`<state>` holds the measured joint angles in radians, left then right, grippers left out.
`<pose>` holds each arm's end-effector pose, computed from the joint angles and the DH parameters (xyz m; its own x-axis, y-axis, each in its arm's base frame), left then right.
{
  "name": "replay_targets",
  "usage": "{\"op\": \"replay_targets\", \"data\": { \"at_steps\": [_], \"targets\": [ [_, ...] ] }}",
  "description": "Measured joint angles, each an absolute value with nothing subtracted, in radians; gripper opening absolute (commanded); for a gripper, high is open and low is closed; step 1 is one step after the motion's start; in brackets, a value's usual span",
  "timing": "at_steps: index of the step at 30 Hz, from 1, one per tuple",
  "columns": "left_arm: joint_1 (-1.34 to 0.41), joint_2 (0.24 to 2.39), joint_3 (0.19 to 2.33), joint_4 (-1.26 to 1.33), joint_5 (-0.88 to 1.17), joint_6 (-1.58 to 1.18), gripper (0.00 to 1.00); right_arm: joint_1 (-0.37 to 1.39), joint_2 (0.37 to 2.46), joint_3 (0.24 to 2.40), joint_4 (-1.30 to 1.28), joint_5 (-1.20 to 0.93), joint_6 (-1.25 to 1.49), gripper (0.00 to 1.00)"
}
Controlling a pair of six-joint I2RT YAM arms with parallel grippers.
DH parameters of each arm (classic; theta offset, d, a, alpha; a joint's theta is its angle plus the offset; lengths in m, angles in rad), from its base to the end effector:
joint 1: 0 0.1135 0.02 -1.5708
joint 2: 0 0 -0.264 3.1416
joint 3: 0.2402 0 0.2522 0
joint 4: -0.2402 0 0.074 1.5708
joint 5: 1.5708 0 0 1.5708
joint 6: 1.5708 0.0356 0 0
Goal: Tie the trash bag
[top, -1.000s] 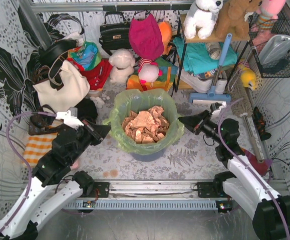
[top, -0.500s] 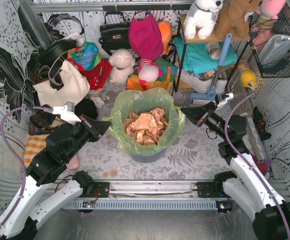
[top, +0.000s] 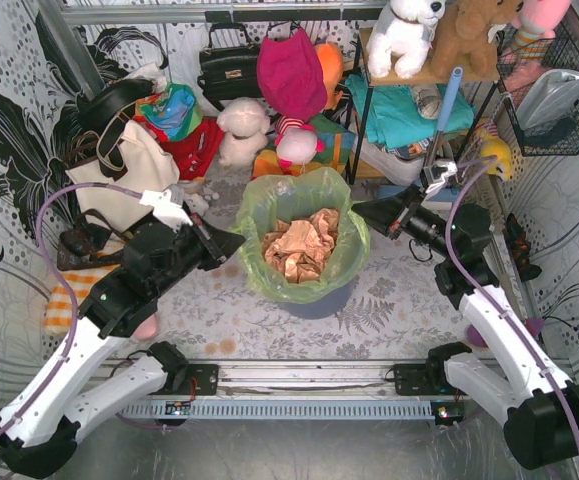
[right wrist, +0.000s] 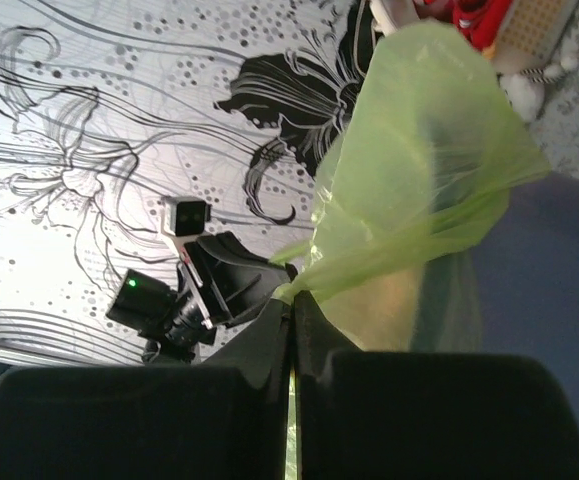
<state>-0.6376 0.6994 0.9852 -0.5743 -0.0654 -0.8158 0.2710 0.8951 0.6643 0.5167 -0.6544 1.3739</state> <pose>0.1148 -0.0821 0.3789 -0.5526 -0.4950 -0.6705 0.2061 0.6984 -0.6854 0.1919 0.0758 0.3507 -0.7069 0.6112 -0.3560 -0.4181 0.0449 0.9073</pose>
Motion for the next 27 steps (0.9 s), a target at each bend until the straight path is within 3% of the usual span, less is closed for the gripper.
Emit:
{"op": "replay_targets", "data": {
  "at_steps": [10,27],
  "targets": [
    [-0.638,0.79,0.985,-0.456,0.038,-0.812,0.0,0.361,0.917,0.68,0.324,-0.633,1.254,0.0],
    [-0.626,0.937,0.985,-0.287,0.257,-0.843,0.0,0.503,1.041,0.732,0.367,-0.511,1.229,0.0]
  ]
}}
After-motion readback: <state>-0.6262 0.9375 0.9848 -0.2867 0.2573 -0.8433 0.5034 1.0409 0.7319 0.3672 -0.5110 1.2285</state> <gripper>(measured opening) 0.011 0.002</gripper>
